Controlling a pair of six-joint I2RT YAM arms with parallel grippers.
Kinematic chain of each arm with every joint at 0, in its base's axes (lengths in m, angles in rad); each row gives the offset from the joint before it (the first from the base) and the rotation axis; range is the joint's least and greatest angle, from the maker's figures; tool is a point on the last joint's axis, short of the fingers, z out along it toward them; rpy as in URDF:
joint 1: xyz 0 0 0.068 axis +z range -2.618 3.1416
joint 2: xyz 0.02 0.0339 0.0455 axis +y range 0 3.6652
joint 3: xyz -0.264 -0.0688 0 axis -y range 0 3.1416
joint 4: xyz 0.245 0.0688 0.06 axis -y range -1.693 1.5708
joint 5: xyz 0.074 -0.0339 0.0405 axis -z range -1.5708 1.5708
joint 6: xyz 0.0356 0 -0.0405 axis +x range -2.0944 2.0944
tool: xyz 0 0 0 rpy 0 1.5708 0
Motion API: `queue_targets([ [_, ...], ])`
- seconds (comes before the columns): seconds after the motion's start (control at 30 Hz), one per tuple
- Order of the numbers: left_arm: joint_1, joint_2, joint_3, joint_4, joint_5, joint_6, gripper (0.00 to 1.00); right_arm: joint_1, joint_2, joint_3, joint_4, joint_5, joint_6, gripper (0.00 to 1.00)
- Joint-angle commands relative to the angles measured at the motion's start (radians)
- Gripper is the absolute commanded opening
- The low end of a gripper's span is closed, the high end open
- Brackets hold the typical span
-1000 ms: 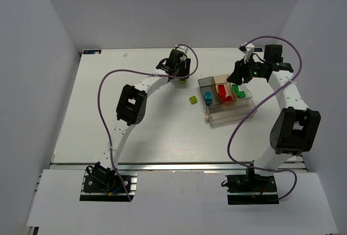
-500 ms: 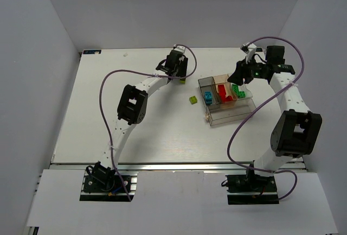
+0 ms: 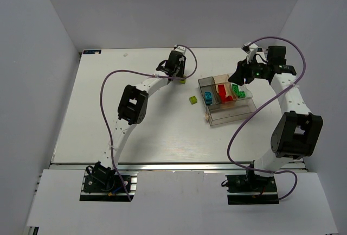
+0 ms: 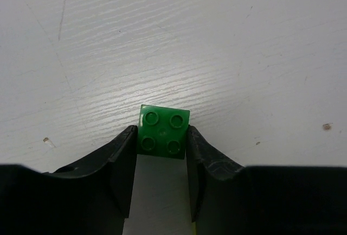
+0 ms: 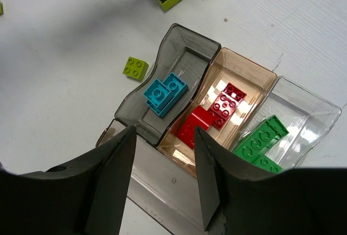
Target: Sort the legos into containers by color
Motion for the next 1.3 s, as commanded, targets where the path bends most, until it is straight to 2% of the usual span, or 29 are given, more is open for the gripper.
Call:
queue_targets([
  [0.0, -0.002, -0.006, 0.029, 0.027, 0.021, 0.002, 0.38, -0.006, -0.040, -0.013, 0.030, -0.029, 0.012, 0.53],
  [0.03, -0.002, -0.014, 0.026, 0.030, 0.028, 0.001, 0.30, -0.006, -0.043, -0.019, 0.030, -0.029, 0.014, 0.53],
  [0.1, -0.002, -0.029, 0.010, 0.049, 0.034, -0.002, 0.24, -0.006, -0.049, -0.025, 0.030, -0.030, 0.014, 0.53],
  [0.17, -0.002, -0.070, -0.023, 0.075, 0.043, -0.013, 0.09, -0.003, -0.055, -0.034, 0.033, -0.034, 0.015, 0.53],
  [0.2, -0.002, -0.089, -0.037, 0.088, 0.049, -0.024, 0.07, -0.005, -0.055, -0.037, 0.030, -0.034, 0.015, 0.53],
  [0.23, -0.002, -0.128, -0.063, 0.097, 0.064, -0.028, 0.01, -0.005, -0.059, -0.042, 0.034, -0.035, 0.018, 0.53],
  [0.37, -0.002, -0.250, -0.117, 0.131, 0.144, -0.083, 0.00, -0.005, -0.073, -0.056, 0.054, -0.021, 0.040, 0.51],
  [0.43, 0.007, -0.288, -0.134, 0.149, 0.231, -0.145, 0.00, -0.005, -0.086, -0.066, 0.091, 0.047, 0.117, 0.33],
  [0.5, 0.016, -0.345, -0.171, 0.198, 0.349, -0.216, 0.00, -0.008, -0.090, -0.074, 0.146, 0.147, 0.218, 0.00],
  [0.6, 0.007, -0.374, -0.180, 0.212, 0.467, -0.286, 0.00, -0.014, -0.101, -0.076, 0.187, 0.261, 0.309, 0.00],
  [0.67, -0.003, -0.379, -0.197, 0.258, 0.546, -0.341, 0.00, -0.020, -0.102, -0.069, 0.192, 0.284, 0.334, 0.00],
  [0.7, -0.016, -0.374, -0.206, 0.284, 0.642, -0.414, 0.00, -0.031, -0.106, -0.065, 0.197, 0.298, 0.343, 0.00],
  [0.8, -0.039, -0.348, -0.215, 0.379, 0.800, -0.567, 0.00, -0.054, -0.107, -0.036, 0.191, 0.362, 0.392, 0.00],
  [0.9, -0.089, -0.302, -0.185, 0.448, 0.885, -0.674, 0.00, -0.080, -0.113, 0.007, 0.175, 0.451, 0.437, 0.00],
  [1.07, -0.167, -0.216, -0.123, 0.519, 0.908, -0.787, 0.00, -0.127, -0.133, 0.020, 0.174, 0.367, 0.420, 0.00],
  [1.27, -0.232, -0.132, -0.082, 0.541, 0.830, -0.858, 0.00, -0.160, -0.257, -0.115, 0.319, 0.283, 0.412, 0.00],
])
